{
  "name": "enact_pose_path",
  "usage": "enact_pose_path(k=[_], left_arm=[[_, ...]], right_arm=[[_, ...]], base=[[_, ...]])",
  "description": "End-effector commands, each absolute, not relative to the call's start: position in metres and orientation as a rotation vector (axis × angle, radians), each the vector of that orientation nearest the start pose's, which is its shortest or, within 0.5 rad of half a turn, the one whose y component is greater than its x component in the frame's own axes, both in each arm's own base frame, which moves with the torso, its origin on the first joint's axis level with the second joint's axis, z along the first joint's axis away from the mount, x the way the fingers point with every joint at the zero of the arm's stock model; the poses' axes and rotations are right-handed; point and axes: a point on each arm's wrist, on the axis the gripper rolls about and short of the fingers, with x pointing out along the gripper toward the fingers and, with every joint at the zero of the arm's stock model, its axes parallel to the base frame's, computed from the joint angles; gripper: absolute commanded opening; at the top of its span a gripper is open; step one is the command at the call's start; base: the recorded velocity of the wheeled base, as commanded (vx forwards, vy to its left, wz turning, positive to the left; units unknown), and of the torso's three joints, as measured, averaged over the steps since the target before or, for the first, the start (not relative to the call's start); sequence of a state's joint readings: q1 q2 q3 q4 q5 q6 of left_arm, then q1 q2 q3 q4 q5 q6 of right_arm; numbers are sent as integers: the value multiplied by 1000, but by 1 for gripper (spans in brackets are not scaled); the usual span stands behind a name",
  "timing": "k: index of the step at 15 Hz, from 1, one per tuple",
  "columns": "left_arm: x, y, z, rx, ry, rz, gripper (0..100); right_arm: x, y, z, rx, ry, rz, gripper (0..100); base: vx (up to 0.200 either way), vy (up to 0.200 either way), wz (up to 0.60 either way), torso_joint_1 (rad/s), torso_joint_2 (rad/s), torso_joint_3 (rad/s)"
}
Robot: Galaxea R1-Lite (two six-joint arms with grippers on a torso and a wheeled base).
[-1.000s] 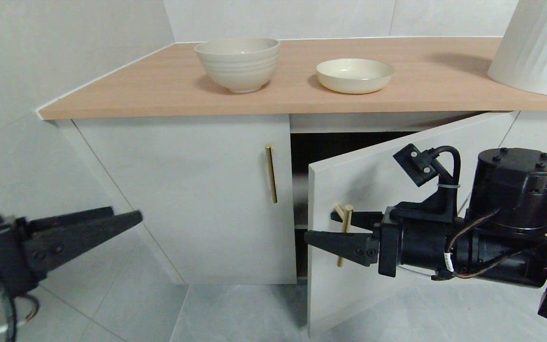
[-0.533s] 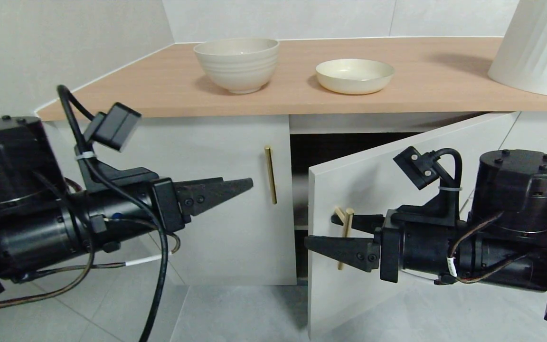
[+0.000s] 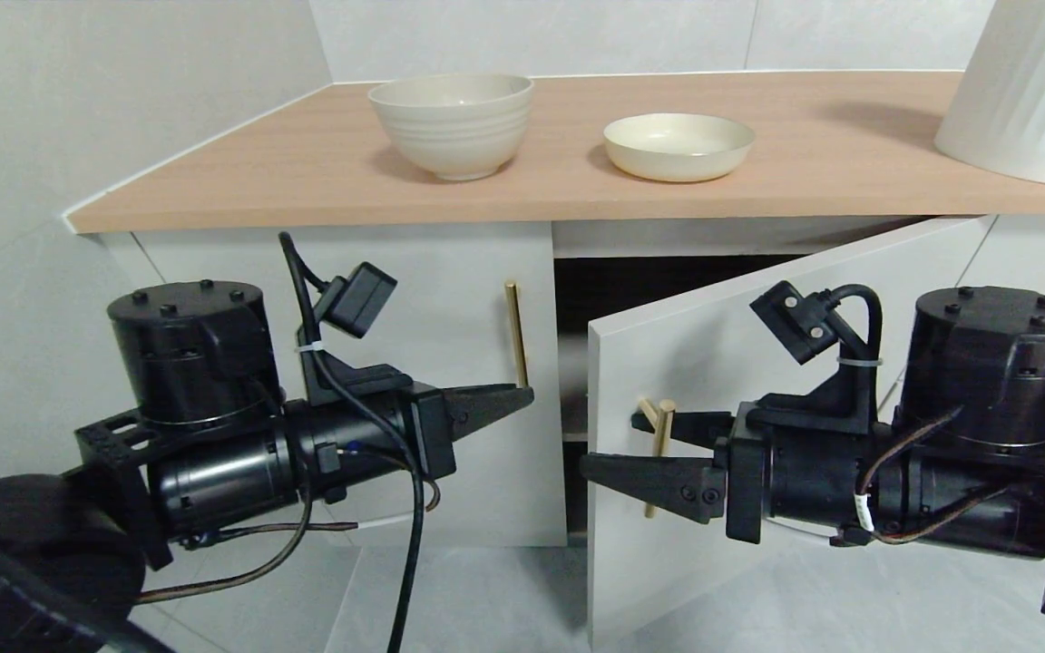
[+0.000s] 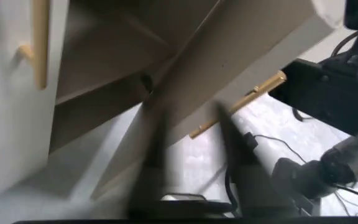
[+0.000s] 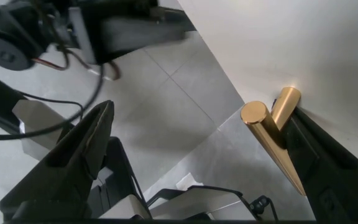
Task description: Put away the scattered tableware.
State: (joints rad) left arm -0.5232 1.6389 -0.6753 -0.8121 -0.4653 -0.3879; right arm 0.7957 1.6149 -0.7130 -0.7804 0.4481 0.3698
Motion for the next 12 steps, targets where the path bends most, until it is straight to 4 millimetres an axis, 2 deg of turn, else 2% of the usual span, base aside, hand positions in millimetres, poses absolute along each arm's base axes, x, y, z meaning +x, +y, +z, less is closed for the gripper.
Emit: enact_pose_path(k=[1,4,7,10,12], left_arm=[[243,-160,171,-345,373,-966,0],[245,-179,165,-340,340,-1056,0],[269,-203,136,-267,343,-1068,0],[280,-212,119,-211,277,-1042,0],[282,-218,120,-220,205,-1060,0]], right_arm=[[190,208,197,299,358,1204,100],[190,208,197,299,358,1204,100],[190,208,196,298,361,1202,100],[190,208,196,297,360,1202,100],[191,208,195,296,365,1201,100]], base=[[0,0,0,0,0,0],[0,0,0,0,0,0],[0,0,0,0,0,0],[0,0,0,0,0,0],[0,0,0,0,0,0]])
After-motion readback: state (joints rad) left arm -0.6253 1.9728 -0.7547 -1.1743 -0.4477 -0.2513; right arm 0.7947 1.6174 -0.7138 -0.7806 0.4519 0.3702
